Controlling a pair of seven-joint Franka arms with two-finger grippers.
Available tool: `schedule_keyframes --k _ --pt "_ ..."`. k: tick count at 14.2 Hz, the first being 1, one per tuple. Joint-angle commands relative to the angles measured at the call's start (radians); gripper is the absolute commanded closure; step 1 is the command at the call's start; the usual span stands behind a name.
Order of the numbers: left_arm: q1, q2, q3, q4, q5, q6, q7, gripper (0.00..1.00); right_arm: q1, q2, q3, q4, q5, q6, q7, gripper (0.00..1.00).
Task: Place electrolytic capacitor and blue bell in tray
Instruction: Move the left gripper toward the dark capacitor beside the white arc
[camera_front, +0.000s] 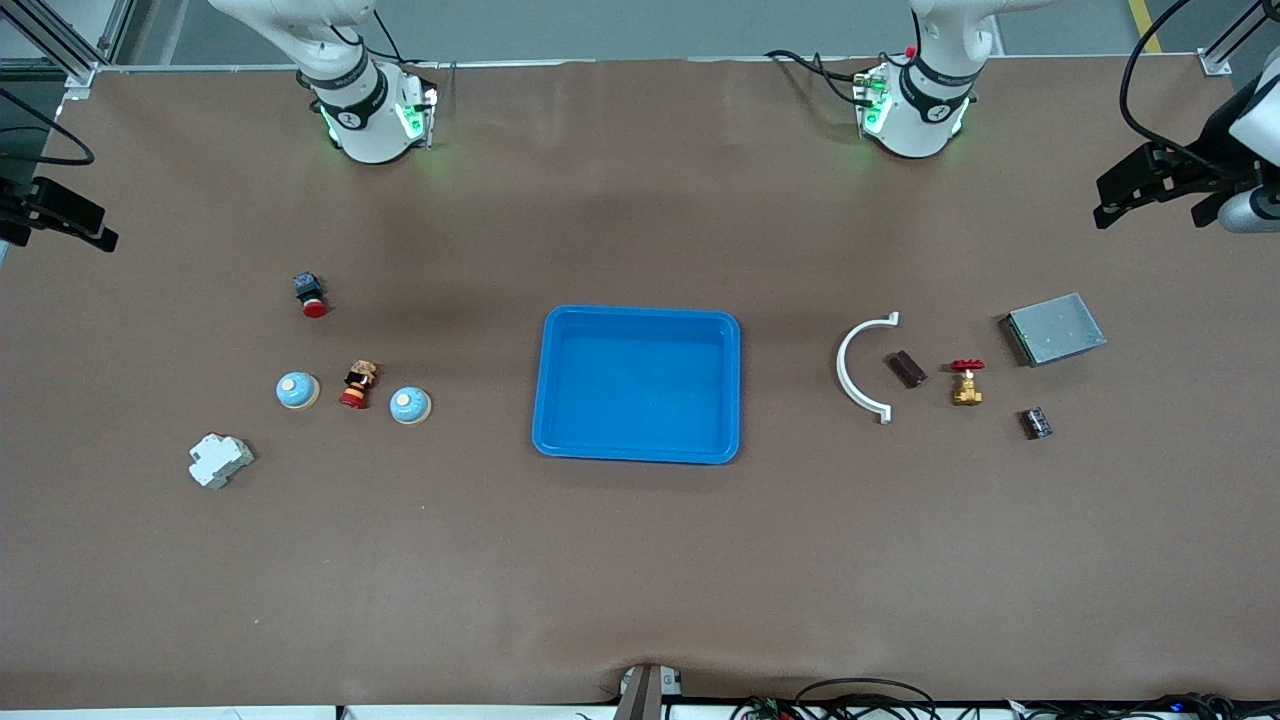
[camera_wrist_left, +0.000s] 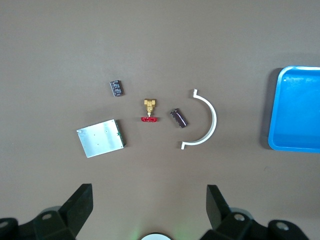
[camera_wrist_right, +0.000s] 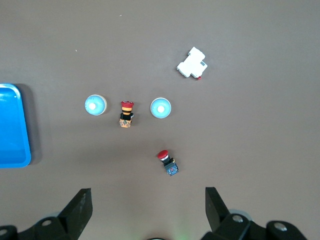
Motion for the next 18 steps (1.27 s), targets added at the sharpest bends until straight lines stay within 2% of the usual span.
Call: schedule_keyframes --k 1,7,10,12,15,16,18 --pt "0.005 -0.01 0.0 0.004 -0.008 -0.002 0.001 0.0 -0.005 -0.025 0.005 -0.023 0.01 0.003 0.008 0.0" --pt "0.007 0.025 0.018 0.005 -0.002 0.001 0.018 0.0 -0.005 -0.025 0.005 -0.023 0.01 0.0 0.008 0.0" --pt "0.005 0.025 0.018 -0.041 -0.002 0.017 -0.032 0.0 -0.005 -0.025 0.005 -0.023 0.01 0.0 0.008 0.0" --pt "0.01 0.025 0.018 -0.111 -0.002 0.047 -0.048 0.0 -0.005 -0.025 0.005 -0.023 0.01 -0.002 0.008 0.0" --pt "0.042 0.001 0.018 -0.27 -0.004 0.185 -0.051 0.0 0.006 -0.025 0.005 -0.023 0.01 -0.003 0.008 0.0" --pt "0.084 -0.008 0.015 -0.329 -0.013 0.239 -0.051 0.0 0.006 -0.025 0.005 -0.023 0.01 -0.003 0.008 0.0" --pt "0.105 -0.015 0.009 -0.403 -0.049 0.308 -0.072 0.0 0.006 -0.026 0.005 -0.021 0.01 -0.005 0.008 0.0"
